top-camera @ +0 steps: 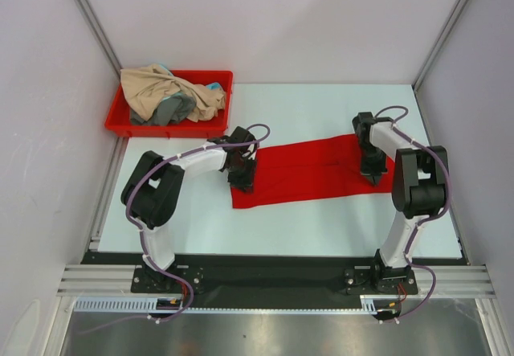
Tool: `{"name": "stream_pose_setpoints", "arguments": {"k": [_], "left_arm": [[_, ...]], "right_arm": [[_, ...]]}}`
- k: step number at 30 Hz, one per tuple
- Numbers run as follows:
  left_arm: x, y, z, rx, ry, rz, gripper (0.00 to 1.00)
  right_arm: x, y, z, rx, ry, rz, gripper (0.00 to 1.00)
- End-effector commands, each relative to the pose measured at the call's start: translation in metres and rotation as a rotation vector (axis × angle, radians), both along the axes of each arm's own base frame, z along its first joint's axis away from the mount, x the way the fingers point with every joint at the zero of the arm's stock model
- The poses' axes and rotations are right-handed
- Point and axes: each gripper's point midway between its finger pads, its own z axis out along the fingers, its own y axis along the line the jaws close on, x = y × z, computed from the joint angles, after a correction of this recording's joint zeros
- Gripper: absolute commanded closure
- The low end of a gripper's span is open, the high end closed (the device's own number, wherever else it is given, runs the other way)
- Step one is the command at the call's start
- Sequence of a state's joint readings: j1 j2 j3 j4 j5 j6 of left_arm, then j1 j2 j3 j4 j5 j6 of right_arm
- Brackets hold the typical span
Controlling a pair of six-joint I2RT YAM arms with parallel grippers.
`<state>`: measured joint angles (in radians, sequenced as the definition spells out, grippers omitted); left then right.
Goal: Fold and stack the t-shirts
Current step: Fold the tshirt
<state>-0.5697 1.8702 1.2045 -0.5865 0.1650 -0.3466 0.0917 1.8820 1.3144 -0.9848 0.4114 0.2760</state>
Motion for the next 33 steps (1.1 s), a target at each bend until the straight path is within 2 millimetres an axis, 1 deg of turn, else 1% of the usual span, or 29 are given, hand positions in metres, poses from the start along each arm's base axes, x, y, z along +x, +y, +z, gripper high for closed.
{"name": "stream_pose_setpoints", "arguments": {"k": [1,5,7,9,10,11,13,14,15,16,17,18,19,20,21,22,23,24,25,26,27,28,29,31,32,33], "left_arm": [[-0.016,0.001,-0.003,-0.009,0.039,-0.029,0.67],[-0.018,0.001,-0.005,-0.009,0.044,-0.032,0.67],[-0.018,0.003,-0.004,-0.004,0.043,-0.031,0.67],[-0.019,0.004,-0.004,-0.001,0.042,-0.032,0.67],[-0.019,0.005,-0.002,0.0,0.038,-0.032,0.67],[-0.019,0.005,-0.002,0.002,0.035,-0.03,0.67],[-0.019,0.006,0.0,0.006,0.03,-0.029,0.67],[-0.017,0.007,0.006,0.006,0.016,-0.029,0.66],[-0.016,0.008,0.01,0.009,0.009,-0.028,0.66],[-0.015,0.008,0.013,0.01,0.005,-0.029,0.66],[-0.013,0.009,0.02,0.013,-0.018,-0.029,0.64],[-0.01,0.01,0.028,0.016,-0.031,-0.029,0.64],[-0.008,0.01,0.034,0.014,-0.048,-0.029,0.64],[-0.006,0.011,0.04,0.016,-0.065,-0.032,0.63],[-0.002,0.011,0.052,0.016,-0.092,-0.027,0.62],[-0.001,0.012,0.057,0.018,-0.105,-0.027,0.61],[0.003,0.011,0.065,0.014,-0.125,-0.029,0.59],[0.004,0.013,0.071,0.016,-0.141,-0.028,0.58],[0.005,0.013,0.074,0.014,-0.151,-0.027,0.58],[0.007,0.012,0.079,0.006,-0.162,-0.027,0.57],[0.007,0.011,0.083,0.0,-0.171,-0.027,0.57],[0.007,0.011,0.085,-0.007,-0.172,-0.029,0.57],[0.006,0.011,0.086,-0.009,-0.173,-0.031,0.57],[0.004,0.012,0.086,-0.011,-0.177,-0.032,0.57],[0.003,0.013,0.085,-0.01,-0.175,-0.032,0.57],[0.001,0.015,0.082,-0.004,-0.172,-0.033,0.56]], "right_arm": [[-0.008,0.002,0.011,-0.005,-0.02,0.007,1.0],[-0.006,0.009,-0.001,0.022,-0.001,0.003,0.98],[-0.006,0.012,-0.006,0.04,0.005,-0.005,0.94],[-0.008,0.015,-0.008,0.053,0.013,-0.012,0.92],[-0.009,0.015,-0.006,0.059,0.013,-0.015,0.89],[-0.008,0.016,-0.002,0.063,-0.002,-0.021,0.86],[-0.009,0.014,0.006,0.072,-0.016,-0.041,0.78],[-0.006,0.013,0.012,0.079,-0.039,-0.063,0.7],[-0.004,0.011,0.02,0.091,-0.071,-0.08,0.64],[-0.003,0.011,0.024,0.12,-0.088,-0.104,0.59],[-0.002,0.003,0.027,0.137,-0.109,-0.144,0.58],[0.001,0.006,0.035,0.178,-0.158,-0.182,0.56],[0.001,-0.004,0.038,0.2,-0.186,-0.243,0.55],[-0.001,-0.02,0.04,0.225,-0.218,-0.322,0.52],[-0.004,-0.023,0.035,0.259,-0.25,-0.404,0.41],[-0.004,-0.019,0.042,0.342,-0.3,-0.449,0.37],[-0.006,-0.035,0.042,0.378,-0.349,-0.551,0.34],[-0.002,-0.041,0.04,0.411,-0.41,-0.599,0.3],[-0.01,-0.037,0.036,0.471,-0.439,-0.69,0.27],[-0.014,-0.047,0.032,0.489,-0.474,-0.76,0.26],[-0.007,-0.053,0.032,0.514,-0.537,-0.79,0.25],[-0.012,-0.047,0.025,0.558,-0.541,-0.845,0.24],[-0.012,-0.049,0.023,0.565,-0.555,-0.868,0.23],[-0.007,-0.057,0.022,0.574,-0.615,-0.906,0.23],[-0.009,-0.058,0.016,0.575,-0.626,-0.913,0.23],[-0.005,-0.065,0.015,0.566,-0.665,-0.91,0.22]]}}
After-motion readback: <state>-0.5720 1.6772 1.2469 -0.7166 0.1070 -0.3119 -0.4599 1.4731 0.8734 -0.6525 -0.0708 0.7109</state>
